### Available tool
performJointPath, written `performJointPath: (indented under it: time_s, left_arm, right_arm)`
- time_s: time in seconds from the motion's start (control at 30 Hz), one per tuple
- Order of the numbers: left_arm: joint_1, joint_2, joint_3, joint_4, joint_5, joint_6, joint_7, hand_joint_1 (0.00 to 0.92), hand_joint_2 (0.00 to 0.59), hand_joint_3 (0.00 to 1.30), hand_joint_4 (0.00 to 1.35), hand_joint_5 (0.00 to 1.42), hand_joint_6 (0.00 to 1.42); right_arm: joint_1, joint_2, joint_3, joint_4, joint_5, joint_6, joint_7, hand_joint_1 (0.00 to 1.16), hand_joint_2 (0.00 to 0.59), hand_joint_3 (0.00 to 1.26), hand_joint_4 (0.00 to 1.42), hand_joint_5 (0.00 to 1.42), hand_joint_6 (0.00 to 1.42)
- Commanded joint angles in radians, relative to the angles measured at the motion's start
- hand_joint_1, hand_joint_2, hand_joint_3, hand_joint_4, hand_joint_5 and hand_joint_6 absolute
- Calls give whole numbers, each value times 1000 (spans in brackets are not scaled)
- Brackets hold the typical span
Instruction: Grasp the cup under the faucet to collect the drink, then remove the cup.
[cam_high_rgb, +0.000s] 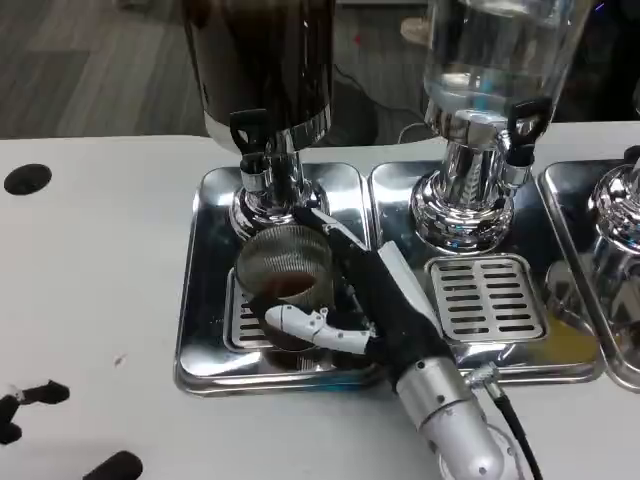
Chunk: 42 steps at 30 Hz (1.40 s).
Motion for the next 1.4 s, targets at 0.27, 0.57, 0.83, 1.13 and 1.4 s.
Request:
performJointPath:
  time_s: [0.27, 0.57, 0.83, 1.13, 1.4]
  left_arm:
    - [26, 2, 33, -5, -15, -33, -2, 0, 72, 411, 308, 442, 620]
    - [31, -2, 39, 0, -22, -43, -2, 0, 81, 418, 322, 442, 619]
    - [34, -5, 40, -5, -25, -43, -4, 0, 82, 425, 327, 442, 619]
    - [46, -6, 57, -7, -45, -47, -1, 0, 91, 432, 335, 448, 619]
    - [61, -12, 78, -7, -54, -66, 3, 0, 94, 434, 343, 452, 620]
  right_arm:
    - [-2, 8, 5, 2, -17, 2, -16, 761, 129, 180, 167, 211, 77]
    - [0, -2, 11, 6, -21, -9, -1, 810, 112, 71, 79, 172, 8]
    - [6, -7, 18, 2, -33, -8, -10, 853, 92, 62, 85, 180, 37]
    - [11, 10, 31, 10, -46, 6, -38, 842, 98, 139, 151, 227, 63]
    - [15, 21, 40, 16, -55, 16, -72, 843, 100, 259, 266, 309, 130]
